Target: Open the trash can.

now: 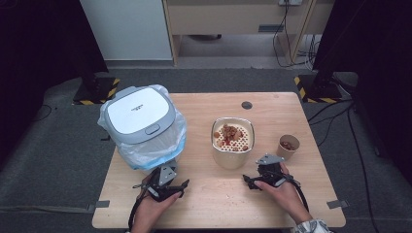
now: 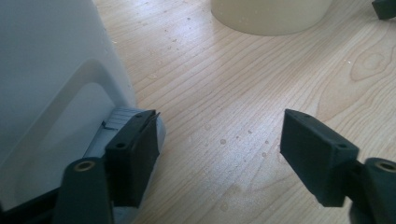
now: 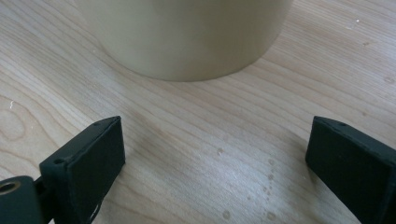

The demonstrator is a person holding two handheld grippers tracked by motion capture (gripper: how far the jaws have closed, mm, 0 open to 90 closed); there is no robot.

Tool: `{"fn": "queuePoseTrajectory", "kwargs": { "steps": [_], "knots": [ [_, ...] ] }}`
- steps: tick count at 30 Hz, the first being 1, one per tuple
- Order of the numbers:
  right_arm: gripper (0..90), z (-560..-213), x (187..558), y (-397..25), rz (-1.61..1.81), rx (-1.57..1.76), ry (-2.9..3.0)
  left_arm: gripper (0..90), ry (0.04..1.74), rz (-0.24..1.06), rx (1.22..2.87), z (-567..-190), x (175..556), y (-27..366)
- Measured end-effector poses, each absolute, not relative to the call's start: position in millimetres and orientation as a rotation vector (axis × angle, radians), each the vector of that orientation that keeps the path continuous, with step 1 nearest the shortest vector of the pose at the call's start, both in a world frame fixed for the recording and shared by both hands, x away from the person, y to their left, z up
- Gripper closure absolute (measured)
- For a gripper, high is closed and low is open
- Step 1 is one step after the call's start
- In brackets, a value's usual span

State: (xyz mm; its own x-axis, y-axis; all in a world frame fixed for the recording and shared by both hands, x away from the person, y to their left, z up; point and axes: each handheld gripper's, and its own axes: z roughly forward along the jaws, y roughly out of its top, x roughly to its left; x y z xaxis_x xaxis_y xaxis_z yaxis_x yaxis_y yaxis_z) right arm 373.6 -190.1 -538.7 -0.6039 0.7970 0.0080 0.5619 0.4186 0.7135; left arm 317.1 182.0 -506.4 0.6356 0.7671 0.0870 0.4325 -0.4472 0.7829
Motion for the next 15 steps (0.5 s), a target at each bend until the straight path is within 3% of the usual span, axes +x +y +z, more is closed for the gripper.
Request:
{"fn": "queuePoseTrajectory", "kwargs": {
  "steps": [15],
  "knots": [
    [12.2, -527.7, 359.9, -202.3, 0.979, 1.129, 2.367, 69.0, 1.001, 0.674, 2.058, -499.1, 314.5, 188.4]
  ]
}}
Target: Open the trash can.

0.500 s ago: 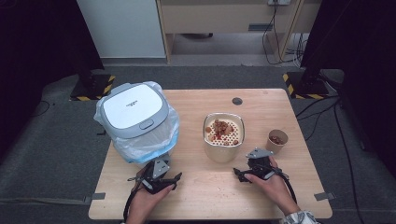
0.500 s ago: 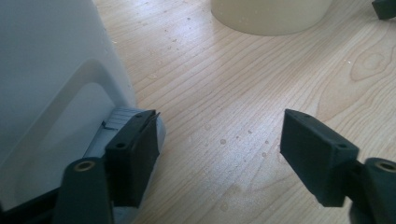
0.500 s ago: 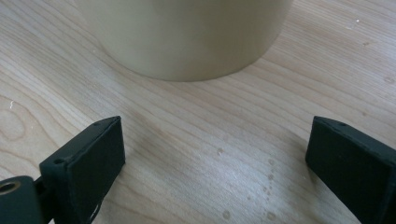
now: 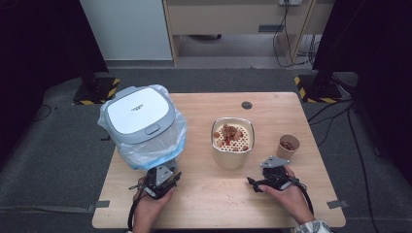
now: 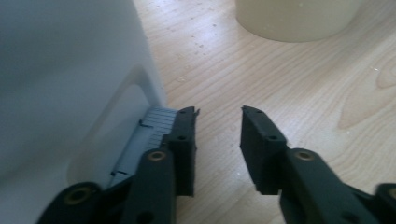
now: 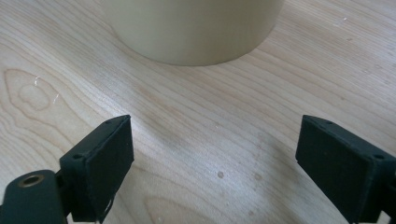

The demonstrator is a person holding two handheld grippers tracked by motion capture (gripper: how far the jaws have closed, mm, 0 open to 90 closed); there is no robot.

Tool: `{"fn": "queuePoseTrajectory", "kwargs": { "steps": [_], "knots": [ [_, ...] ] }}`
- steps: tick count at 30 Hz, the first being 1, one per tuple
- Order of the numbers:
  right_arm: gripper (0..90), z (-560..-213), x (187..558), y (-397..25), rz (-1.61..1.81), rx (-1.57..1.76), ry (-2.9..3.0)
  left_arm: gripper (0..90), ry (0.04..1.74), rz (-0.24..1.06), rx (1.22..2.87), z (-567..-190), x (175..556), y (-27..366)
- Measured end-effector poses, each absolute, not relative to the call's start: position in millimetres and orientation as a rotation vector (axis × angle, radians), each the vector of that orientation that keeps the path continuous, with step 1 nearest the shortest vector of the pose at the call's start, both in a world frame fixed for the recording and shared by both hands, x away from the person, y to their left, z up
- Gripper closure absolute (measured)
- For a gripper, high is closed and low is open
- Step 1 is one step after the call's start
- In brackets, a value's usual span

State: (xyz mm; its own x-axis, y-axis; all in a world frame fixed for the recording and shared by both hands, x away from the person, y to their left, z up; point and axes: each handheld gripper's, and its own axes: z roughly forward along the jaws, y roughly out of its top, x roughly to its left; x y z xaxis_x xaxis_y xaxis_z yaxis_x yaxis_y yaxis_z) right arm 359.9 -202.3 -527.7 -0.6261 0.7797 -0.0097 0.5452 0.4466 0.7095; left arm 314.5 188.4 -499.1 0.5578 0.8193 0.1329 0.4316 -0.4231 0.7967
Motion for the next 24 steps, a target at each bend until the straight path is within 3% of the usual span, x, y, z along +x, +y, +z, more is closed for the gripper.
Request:
{"fn": "queuePoseTrajectory", "kwargs": {
  "steps": [4, 12, 24],
  "knots": [
    [14.0, -523.7, 357.0, -211.3, 0.996, 1.155, 2.342, 77.1, 0.973, 0.744, 2.082, -498.1, 321.5, 190.6],
    [14.7, -524.9, 357.8, -224.1, 0.954, 1.204, 2.339, 84.2, 1.011, 0.781, 2.094, -502.1, 330.7, 194.2],
    [14.3, -526.0, 357.8, -224.3, 0.932, 1.204, 2.349, 87.1, 1.072, 0.777, 2.095, -511.6, 330.2, 190.7]
  ]
}}
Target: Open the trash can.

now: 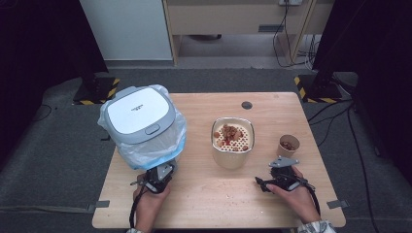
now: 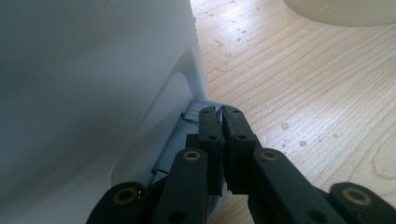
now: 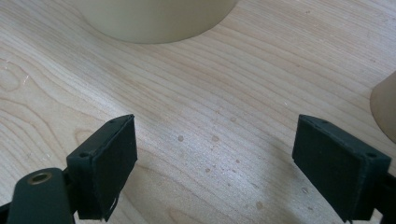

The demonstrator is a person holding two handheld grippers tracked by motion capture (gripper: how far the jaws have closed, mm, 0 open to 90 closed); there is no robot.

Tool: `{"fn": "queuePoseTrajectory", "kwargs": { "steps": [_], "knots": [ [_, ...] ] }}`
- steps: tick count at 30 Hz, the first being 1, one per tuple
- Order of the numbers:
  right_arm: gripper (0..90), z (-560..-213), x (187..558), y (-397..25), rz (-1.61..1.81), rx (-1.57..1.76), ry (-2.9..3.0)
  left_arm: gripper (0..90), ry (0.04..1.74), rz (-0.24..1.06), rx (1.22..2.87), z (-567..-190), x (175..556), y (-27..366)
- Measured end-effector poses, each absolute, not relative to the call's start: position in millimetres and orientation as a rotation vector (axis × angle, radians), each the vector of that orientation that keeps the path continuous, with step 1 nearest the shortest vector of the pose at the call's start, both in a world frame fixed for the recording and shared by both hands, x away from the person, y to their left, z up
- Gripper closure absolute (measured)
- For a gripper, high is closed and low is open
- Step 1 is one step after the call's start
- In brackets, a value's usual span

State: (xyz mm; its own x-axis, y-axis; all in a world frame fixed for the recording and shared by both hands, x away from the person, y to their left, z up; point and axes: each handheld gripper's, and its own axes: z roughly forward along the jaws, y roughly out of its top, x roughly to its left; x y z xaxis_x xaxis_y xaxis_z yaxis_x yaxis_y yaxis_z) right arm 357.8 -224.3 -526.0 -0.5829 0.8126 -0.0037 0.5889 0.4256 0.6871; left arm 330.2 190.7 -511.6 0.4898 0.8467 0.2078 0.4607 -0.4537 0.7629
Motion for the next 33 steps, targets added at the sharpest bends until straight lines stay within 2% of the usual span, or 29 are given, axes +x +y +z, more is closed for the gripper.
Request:
{"fn": "queuePoseTrajectory", "kwargs": {
  "steps": [4, 23, 33],
  "knots": [
    [13.9, -525.9, 358.0, -224.6, 0.927, 1.207, 2.343, 87.4, 1.106, 0.743, 2.07, -512.6, 330.8, 193.4],
    [12.8, -522.4, 356.6, -228.1, 0.935, 1.216, 2.307, 88.1, 1.126, 0.746, 2.073, -516.5, 333.6, 193.6],
    [10.3, -512.8, 344.5, -242.3, 0.976, 1.233, 2.242, 88.4, 1.155, 0.699, 2.075, -523.1, 337.7, 195.4]
  ]
}}
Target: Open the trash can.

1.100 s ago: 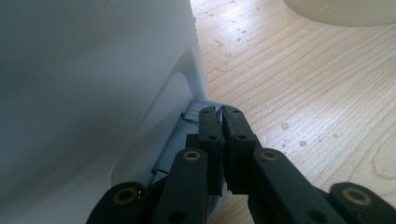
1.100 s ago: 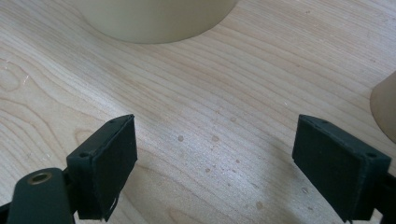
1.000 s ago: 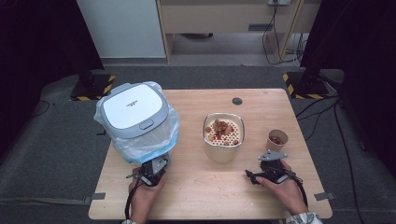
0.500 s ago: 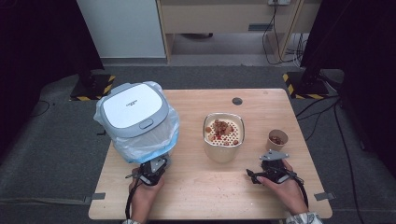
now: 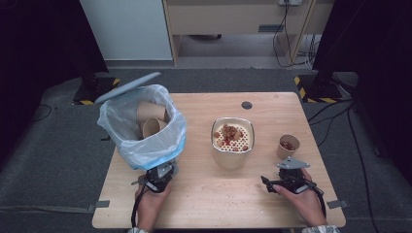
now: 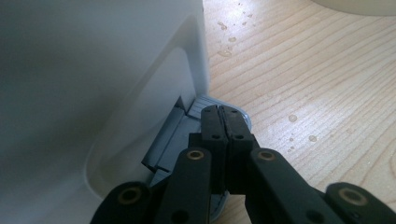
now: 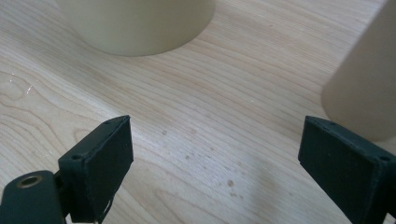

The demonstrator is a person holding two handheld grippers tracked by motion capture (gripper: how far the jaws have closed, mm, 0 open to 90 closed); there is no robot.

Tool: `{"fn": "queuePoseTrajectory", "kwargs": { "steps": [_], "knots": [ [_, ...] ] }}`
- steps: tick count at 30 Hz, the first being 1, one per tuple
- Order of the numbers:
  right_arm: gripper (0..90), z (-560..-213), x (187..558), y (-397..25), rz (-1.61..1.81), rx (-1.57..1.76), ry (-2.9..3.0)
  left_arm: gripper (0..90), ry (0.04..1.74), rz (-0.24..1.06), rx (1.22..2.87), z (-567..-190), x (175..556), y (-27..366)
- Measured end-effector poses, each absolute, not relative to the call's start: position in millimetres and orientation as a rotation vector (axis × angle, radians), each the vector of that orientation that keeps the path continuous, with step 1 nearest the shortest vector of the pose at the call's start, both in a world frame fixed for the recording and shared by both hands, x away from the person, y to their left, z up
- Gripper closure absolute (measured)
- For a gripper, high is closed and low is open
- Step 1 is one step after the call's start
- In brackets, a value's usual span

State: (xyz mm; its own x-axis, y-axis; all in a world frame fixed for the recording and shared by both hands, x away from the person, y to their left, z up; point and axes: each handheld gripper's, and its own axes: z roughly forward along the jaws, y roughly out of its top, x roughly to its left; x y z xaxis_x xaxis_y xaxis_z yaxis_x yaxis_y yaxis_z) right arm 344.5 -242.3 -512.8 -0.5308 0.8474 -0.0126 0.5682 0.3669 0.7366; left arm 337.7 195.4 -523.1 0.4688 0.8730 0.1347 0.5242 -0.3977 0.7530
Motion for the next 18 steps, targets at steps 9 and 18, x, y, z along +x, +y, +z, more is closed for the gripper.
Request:
{"fn": "queuePoseTrajectory", "kwargs": {
  "steps": [9, 18],
  "knots": [
    [8.7, -508.8, 339.6, -264.1, 0.992, 1.304, 2.172, 88.1, 1.149, 0.706, 2.082, -523.5, 337.6, 194.5],
    [6.7, -507.9, 341.8, -271.6, 0.976, 1.36, 2.115, 88.1, 1.147, 0.706, 2.084, -523.4, 337.8, 194.5]
  ]
}}
